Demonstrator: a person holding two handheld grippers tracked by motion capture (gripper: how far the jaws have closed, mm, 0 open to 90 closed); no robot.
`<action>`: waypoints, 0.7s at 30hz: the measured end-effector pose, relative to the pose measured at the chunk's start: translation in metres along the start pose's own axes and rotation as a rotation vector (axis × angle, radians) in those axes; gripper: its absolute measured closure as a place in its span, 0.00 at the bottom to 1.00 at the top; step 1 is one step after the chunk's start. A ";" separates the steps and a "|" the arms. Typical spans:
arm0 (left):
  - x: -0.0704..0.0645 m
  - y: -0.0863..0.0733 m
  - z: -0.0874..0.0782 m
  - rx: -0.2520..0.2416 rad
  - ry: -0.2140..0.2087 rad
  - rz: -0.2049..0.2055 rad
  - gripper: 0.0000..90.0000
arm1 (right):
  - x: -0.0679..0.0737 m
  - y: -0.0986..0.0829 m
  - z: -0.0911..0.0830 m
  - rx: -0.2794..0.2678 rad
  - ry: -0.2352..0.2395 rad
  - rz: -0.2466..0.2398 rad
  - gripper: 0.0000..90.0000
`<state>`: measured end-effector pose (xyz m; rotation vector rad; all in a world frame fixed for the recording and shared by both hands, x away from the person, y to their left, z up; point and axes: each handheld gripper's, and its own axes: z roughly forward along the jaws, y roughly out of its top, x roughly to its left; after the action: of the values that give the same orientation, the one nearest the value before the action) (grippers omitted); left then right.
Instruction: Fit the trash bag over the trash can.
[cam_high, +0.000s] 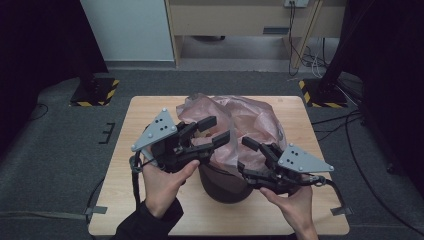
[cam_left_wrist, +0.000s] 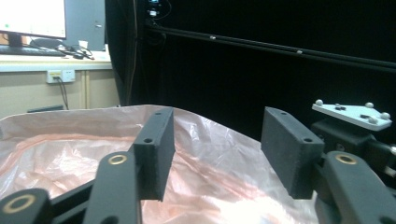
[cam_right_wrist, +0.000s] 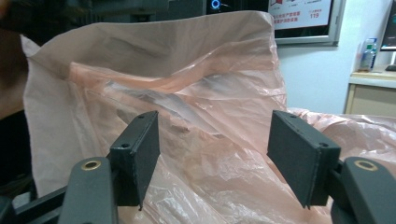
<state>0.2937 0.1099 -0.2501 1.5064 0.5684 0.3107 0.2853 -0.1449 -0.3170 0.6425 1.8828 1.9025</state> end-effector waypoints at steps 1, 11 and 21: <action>-0.002 0.000 0.002 0.001 0.001 -0.001 0.47 | 0.000 0.000 0.000 0.003 -0.002 0.001 0.38; -0.016 0.001 0.022 0.057 0.089 0.028 0.42 | 0.003 -0.005 0.003 0.009 -0.010 -0.011 0.37; -0.015 -0.011 0.028 0.093 0.147 0.049 0.59 | 0.004 -0.005 0.003 0.008 -0.005 -0.012 0.37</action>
<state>0.2944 0.0773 -0.2597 1.5974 0.6711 0.4406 0.2834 -0.1403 -0.3222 0.6366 1.8885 1.8852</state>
